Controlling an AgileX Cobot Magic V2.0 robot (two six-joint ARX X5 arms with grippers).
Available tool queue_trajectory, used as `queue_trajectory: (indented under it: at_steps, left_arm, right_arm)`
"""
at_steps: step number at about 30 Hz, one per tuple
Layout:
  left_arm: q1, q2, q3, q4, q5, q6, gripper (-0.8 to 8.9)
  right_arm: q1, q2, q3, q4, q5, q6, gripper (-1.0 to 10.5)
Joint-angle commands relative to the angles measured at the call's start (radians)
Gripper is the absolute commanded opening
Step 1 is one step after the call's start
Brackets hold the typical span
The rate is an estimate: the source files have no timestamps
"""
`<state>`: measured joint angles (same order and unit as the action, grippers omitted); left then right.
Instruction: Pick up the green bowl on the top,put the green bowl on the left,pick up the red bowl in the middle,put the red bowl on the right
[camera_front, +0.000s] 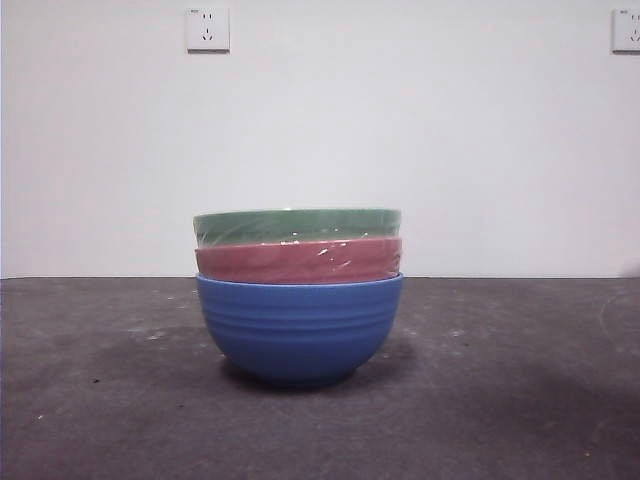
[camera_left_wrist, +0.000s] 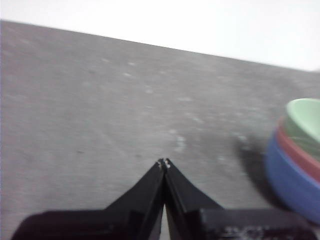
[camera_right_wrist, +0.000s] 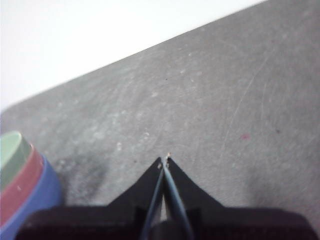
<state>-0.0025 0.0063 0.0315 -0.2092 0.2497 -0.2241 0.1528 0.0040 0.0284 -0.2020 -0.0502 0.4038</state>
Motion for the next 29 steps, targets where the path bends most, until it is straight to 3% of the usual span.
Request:
queue_trajectory:
  at_steps: [1, 7, 16, 23, 29]
  left_arm:
    - [0.003, -0.002, -0.011, -0.003, 0.05, -0.085, -0.04]
    - [0.003, -0.001, 0.019, -0.006, 0.066, -0.174, -0.06]
    - [0.003, 0.0, 0.191, -0.115, 0.043, -0.178, -0.06]
    - [0.003, 0.065, 0.337, -0.162, 0.053, -0.176, -0.06]
    - [0.003, 0.275, 0.482, -0.23, 0.169, -0.125, -0.07]
  right_arm:
    - [0.0, -0.002, -0.012, 0.008, -0.004, 0.079, 0.0]
    - [0.0, 0.014, 0.052, -0.028, -0.003, 0.103, -0.1]
    - [0.0, 0.193, 0.293, -0.137, -0.005, 0.087, -0.1]
    - [0.0, 0.391, 0.513, -0.206, -0.104, -0.037, -0.1]
    - [0.0, 0.559, 0.673, -0.268, -0.228, -0.13, 0.0]
